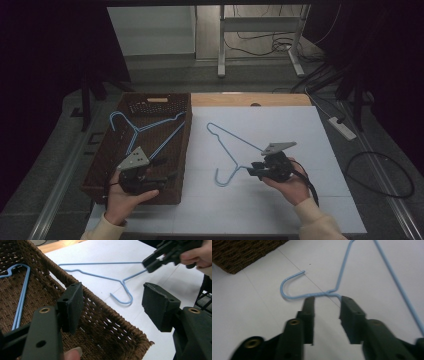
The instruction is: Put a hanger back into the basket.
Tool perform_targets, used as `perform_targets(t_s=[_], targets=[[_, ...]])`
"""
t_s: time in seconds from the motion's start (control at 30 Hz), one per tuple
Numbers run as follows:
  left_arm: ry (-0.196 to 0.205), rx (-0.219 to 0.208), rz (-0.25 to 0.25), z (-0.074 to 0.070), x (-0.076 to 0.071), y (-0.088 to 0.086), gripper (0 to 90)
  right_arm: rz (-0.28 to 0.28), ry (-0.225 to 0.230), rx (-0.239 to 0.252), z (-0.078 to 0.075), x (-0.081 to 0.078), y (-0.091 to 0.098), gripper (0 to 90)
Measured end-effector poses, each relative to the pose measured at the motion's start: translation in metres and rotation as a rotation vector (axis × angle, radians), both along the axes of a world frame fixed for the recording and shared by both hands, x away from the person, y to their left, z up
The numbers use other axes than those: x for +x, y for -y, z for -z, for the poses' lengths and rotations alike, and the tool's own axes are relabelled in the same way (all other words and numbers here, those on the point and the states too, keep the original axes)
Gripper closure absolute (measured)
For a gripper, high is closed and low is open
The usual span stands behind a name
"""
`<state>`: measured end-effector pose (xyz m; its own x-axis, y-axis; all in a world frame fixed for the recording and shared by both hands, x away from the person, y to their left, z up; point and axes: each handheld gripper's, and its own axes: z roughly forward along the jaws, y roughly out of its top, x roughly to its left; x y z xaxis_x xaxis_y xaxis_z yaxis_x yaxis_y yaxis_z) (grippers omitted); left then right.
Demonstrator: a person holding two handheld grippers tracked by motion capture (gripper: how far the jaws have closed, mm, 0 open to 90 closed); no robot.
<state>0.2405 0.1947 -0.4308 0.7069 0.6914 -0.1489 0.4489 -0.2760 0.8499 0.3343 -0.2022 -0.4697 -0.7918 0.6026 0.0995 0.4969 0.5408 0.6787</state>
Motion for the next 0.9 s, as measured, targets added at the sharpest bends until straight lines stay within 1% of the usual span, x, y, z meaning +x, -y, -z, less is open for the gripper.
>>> perform_targets(t_s=[0.03,0.07,0.13,0.2,0.23,0.27,0.3,0.33,0.47,0.57,0.6,0.67,0.8,0.83,0.87,0.9], targets=[[-0.001,0.001,0.001,0.000,0.000,0.000,34.8,-0.001,-0.010,-0.003,0.001,0.002,-0.004,79.6],[-0.002,0.001,0.002,0.001,0.000,0.000,34.8,0.005,-0.043,-0.013,0.004,0.008,-0.018,89.3],[-0.002,0.001,0.002,0.001,0.000,0.000,34.8,-0.005,-0.067,-0.029,0.007,0.012,-0.030,90.0],[-0.003,0.000,0.003,0.001,0.000,0.000,34.8,-0.024,-0.087,-0.058,0.011,0.016,-0.043,90.0],[-0.003,0.000,0.003,0.001,0.000,0.000,34.8,-0.024,-0.087,-0.058,0.011,0.016,-0.043,90.0],[-0.002,0.001,0.004,0.001,0.000,0.000,34.8,-0.033,-0.094,-0.068,0.013,0.017,-0.047,90.0],[-0.002,0.001,0.004,0.001,0.000,0.000,34.8,-0.056,-0.122,-0.099,0.019,0.020,-0.061,90.0],[-0.002,0.001,0.004,0.002,0.000,0.001,34.8,-0.056,-0.122,-0.099,0.019,0.020,-0.061,90.0],[-0.005,0.005,0.003,0.002,0.000,0.001,34.8,-0.098,-0.161,-0.151,0.032,0.022,-0.084,90.0],[-0.006,0.005,0.004,0.003,0.000,0.002,34.9,-0.116,-0.175,-0.164,0.037,0.021,-0.090,90.0],[-0.006,0.005,0.003,0.003,0.000,0.002,34.9,-0.116,-0.175,-0.164,0.037,0.021,-0.090,90.0],[-0.006,0.006,0.004,0.002,0.000,0.002,34.9,-0.124,-0.189,-0.180,0.039,0.020,-0.092,90.0],[-0.007,0.008,0.004,0.002,0.000,0.002,34.9,-0.144,-0.207,-0.213,0.039,0.015,-0.090,90.0],[-0.007,0.008,0.004,0.002,0.000,0.002,34.9,-0.144,-0.207,-0.213,0.039,0.015,-0.090,90.0],[-0.007,0.008,0.003,0.002,0.000,0.002,34.9,-0.151,-0.212,-0.232,0.038,0.012,-0.087,90.0],[-0.007,0.007,0.003,0.002,0.000,0.002,34.9,-0.151,-0.212,-0.240,0.037,0.009,-0.085,90.0]])
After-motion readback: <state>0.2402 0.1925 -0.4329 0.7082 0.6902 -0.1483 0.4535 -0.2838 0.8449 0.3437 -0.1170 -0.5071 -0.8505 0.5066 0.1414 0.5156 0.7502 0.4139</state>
